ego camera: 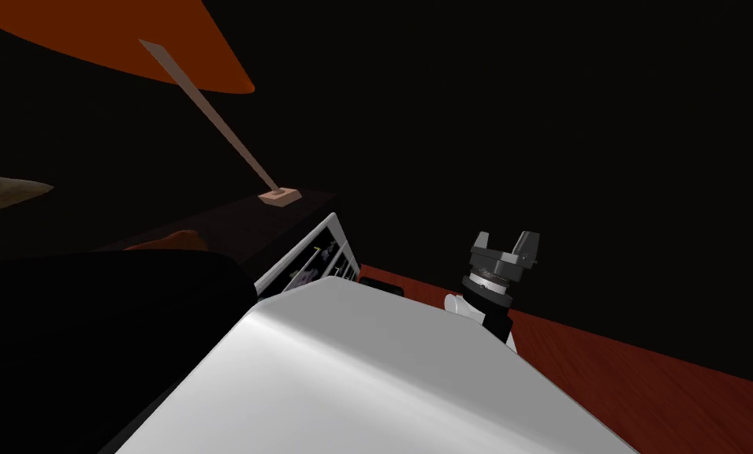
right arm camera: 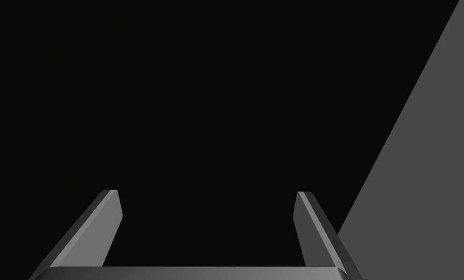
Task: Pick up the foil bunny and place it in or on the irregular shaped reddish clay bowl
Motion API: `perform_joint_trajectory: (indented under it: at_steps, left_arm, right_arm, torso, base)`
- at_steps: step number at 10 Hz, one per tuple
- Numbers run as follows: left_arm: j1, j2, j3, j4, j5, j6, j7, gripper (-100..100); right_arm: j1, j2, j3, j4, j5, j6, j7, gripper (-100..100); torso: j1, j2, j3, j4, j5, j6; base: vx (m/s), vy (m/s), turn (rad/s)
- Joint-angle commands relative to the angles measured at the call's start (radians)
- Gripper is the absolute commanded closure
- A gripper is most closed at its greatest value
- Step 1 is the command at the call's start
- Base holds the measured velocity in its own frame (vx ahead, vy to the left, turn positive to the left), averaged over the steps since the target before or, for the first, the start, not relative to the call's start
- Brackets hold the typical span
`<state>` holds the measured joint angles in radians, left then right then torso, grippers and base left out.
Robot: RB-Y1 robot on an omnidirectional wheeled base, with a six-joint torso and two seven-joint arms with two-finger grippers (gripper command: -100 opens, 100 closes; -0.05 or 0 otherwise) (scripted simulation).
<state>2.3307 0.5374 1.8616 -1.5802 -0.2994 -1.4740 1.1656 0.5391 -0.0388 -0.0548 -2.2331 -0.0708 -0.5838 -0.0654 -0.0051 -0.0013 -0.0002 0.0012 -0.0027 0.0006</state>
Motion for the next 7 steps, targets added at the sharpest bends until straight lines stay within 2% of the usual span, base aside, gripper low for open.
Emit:
perform_joint_trajectory:
  at_steps: [1, 5, 6, 7]
  left_arm:
    - [0.000, 0.000, 0.000, 0.000, 0.000, 0.000, 0.000, -100]
    - [0.000, 0.000, 0.000, 0.000, 0.000, 0.000, 0.000, -100]
    - [0.000, 0.000, 0.000, 0.000, 0.000, 0.000, 0.000, 0]
    - [0.004, -0.011, 0.046, 0.011, 0.009, -0.033, 0.037, -100]
  right_arm:
    - [0.000, 0.000, 0.000, 0.000, 0.000, 0.000, 0.000, 0]
    - [0.000, 0.000, 0.000, 0.000, 0.000, 0.000, 0.000, 0]
    - [0.000, 0.000, 0.000, 0.000, 0.000, 0.000, 0.000, 0]
    - [0.000, 0.000, 0.000, 0.000, 0.000, 0.000, 0.000, 0]
  torso:
    - [0.000, 0.000, 0.000, 0.000, 0.000, 0.000]
    - [-0.001, 0.001, 0.001, 0.000, 0.000, 0.000]
    - [-0.001, 0.001, 0.001, 0.000, 0.000, 0.000]
    - [-0.001, 0.001, 0.001, 0.000, 0.000, 0.000]
  base:
    - [0.000, 0.000, 0.000]
    - [0.000, 0.000, 0.000]
    - [0.000, 0.000, 0.000]
    - [-0.008, 0.052, 0.024]
